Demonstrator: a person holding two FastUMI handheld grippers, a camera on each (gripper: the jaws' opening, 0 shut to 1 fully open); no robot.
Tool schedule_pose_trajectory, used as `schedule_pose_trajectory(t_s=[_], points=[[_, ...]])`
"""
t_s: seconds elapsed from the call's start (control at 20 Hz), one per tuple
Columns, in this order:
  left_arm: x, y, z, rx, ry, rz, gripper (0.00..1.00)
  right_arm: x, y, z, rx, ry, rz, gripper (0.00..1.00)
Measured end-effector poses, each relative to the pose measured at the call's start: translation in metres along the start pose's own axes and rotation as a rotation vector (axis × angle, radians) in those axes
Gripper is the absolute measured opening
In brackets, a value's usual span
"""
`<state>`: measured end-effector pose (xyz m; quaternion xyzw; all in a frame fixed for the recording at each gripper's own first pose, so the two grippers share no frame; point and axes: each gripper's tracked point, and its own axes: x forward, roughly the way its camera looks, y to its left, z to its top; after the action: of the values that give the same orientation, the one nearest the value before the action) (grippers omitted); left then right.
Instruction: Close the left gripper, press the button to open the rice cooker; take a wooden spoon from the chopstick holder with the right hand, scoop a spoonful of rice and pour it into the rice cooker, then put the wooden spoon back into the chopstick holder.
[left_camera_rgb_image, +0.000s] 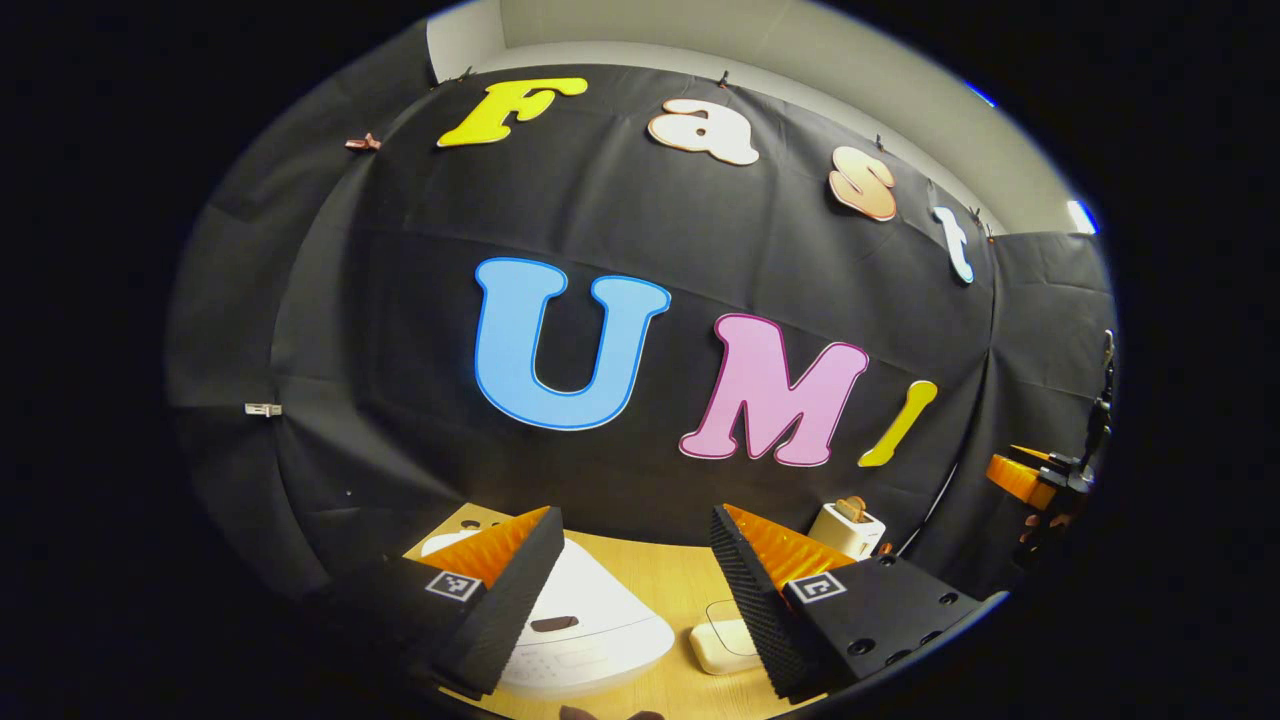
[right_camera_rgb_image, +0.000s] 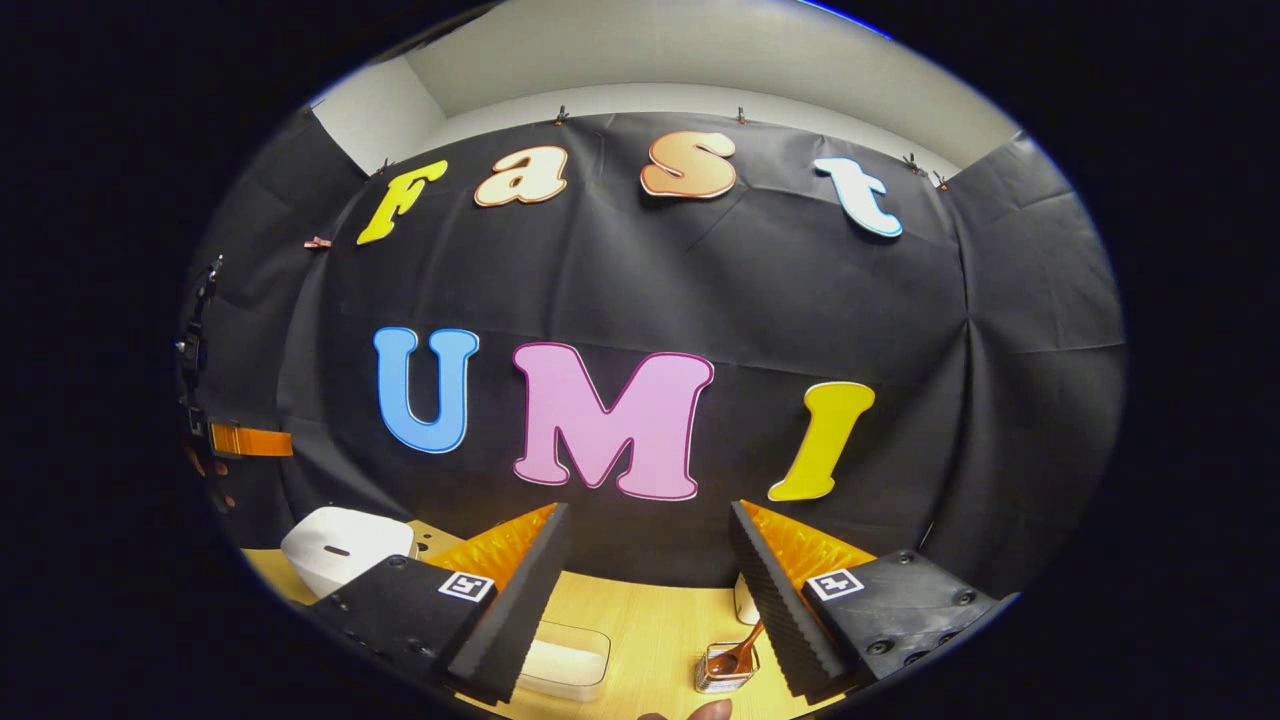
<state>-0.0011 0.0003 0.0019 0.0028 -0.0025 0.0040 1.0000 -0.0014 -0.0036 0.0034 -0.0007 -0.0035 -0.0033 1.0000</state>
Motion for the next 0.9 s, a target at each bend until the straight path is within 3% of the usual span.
schedule_pose_trajectory(t_s=[0.3, 0.5, 0.55, 0.7, 0.75, 0.8, 0.9], points=[[0.003, 0.002, -0.001, -0.002, 0.005, 0.001, 0.95, 0.001, -0.001, -0.001, -0.001, 0.003, -0.006, 0.97], [0.006, 0.002, 0.002, -0.017, 0.002, -0.009, 0.85, 0.002, -0.003, -0.001, -0.004, 0.004, -0.009, 0.97], [0.008, 0.002, 0.000, -0.021, 0.005, -0.009, 0.76, 0.002, -0.004, -0.001, -0.005, 0.006, -0.011, 0.97], [0.017, 0.008, -0.012, -0.022, 0.050, 0.005, 0.31, 0.001, -0.010, -0.002, -0.007, 0.006, -0.020, 0.97], [0.021, 0.012, -0.021, -0.019, 0.071, 0.021, 0.26, 0.001, -0.011, -0.002, -0.007, 0.007, -0.022, 0.97], [0.026, 0.019, -0.029, -0.012, 0.094, 0.047, 0.13, 0.000, -0.013, -0.002, -0.009, 0.009, -0.026, 0.97], [0.035, 0.032, -0.056, 0.001, 0.155, 0.087, 0.07, -0.002, -0.018, -0.002, -0.013, 0.010, -0.036, 0.97]])
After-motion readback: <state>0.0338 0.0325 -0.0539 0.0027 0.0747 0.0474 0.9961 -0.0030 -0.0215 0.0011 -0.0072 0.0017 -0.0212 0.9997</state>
